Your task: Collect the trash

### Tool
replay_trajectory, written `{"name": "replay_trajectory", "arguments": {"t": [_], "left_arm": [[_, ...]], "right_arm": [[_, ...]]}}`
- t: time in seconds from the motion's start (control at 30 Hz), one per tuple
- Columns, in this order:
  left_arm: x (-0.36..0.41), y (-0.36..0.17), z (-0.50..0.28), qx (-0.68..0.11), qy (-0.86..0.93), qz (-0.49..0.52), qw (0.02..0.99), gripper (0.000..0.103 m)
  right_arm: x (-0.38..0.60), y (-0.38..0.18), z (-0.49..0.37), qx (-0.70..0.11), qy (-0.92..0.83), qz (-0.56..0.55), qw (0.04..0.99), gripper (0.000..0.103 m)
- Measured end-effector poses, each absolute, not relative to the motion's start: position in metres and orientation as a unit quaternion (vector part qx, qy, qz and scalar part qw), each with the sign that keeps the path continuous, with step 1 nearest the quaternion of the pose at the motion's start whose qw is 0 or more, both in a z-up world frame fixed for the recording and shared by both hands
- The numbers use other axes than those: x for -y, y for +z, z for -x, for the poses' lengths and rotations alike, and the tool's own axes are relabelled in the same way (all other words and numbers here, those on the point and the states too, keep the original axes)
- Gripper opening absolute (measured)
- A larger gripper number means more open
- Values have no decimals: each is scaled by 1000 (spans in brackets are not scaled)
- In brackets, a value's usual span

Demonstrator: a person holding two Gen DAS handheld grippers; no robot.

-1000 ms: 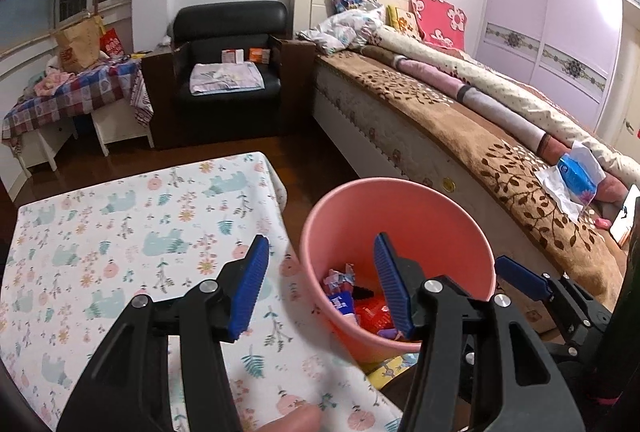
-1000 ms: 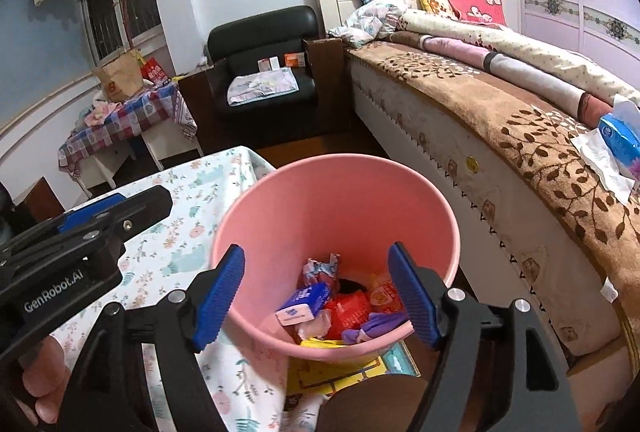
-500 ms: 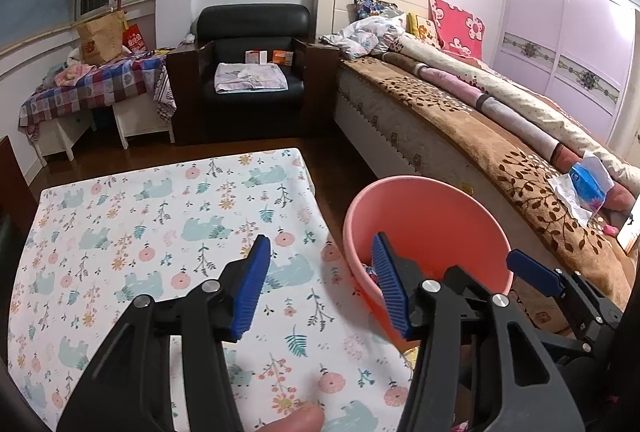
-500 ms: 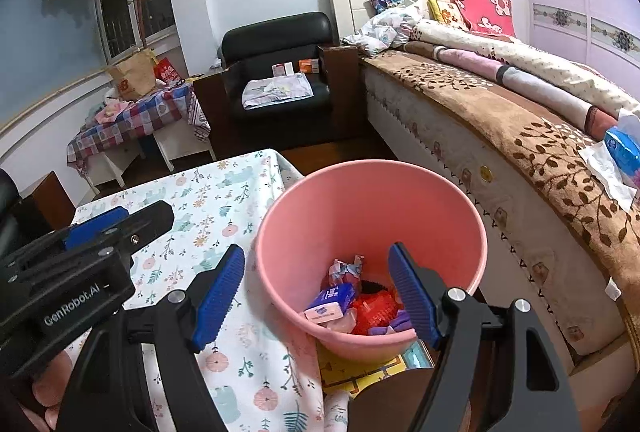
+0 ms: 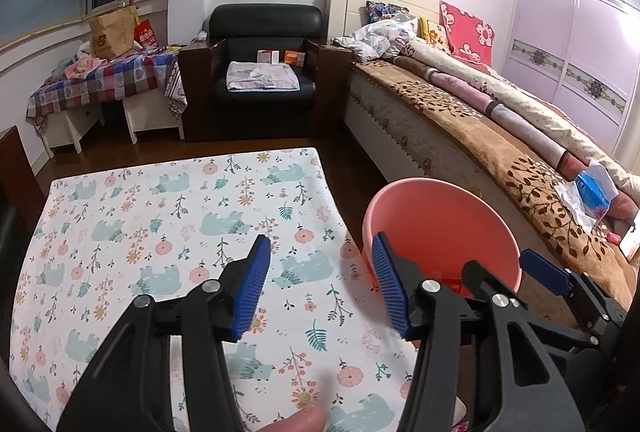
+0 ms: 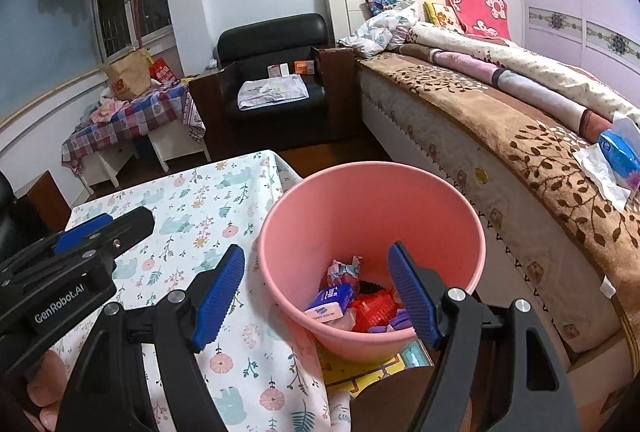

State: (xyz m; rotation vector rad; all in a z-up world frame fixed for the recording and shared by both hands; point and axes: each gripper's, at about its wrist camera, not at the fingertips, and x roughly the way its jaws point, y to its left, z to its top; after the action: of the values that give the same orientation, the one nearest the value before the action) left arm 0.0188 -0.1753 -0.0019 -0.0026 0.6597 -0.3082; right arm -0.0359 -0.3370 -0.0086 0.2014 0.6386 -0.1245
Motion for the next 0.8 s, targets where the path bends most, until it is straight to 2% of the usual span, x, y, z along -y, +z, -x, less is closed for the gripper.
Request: {"name": "replay_trajectory", "arguments": {"t": [0.23, 0.3, 0.8], "left_arm": [[172, -7, -21, -330, -147, 2, 932, 53], [172, -7, -22, -331, -147, 2, 932, 47], [173, -11, -23, -337, -149, 2, 930, 47]], "right_arm": [[340, -8, 34, -311, -60, -104, 943, 73], [340, -9, 34, -310, -60, -104, 943, 73], [339, -12, 33, -313, -59, -106, 942, 73]]}}
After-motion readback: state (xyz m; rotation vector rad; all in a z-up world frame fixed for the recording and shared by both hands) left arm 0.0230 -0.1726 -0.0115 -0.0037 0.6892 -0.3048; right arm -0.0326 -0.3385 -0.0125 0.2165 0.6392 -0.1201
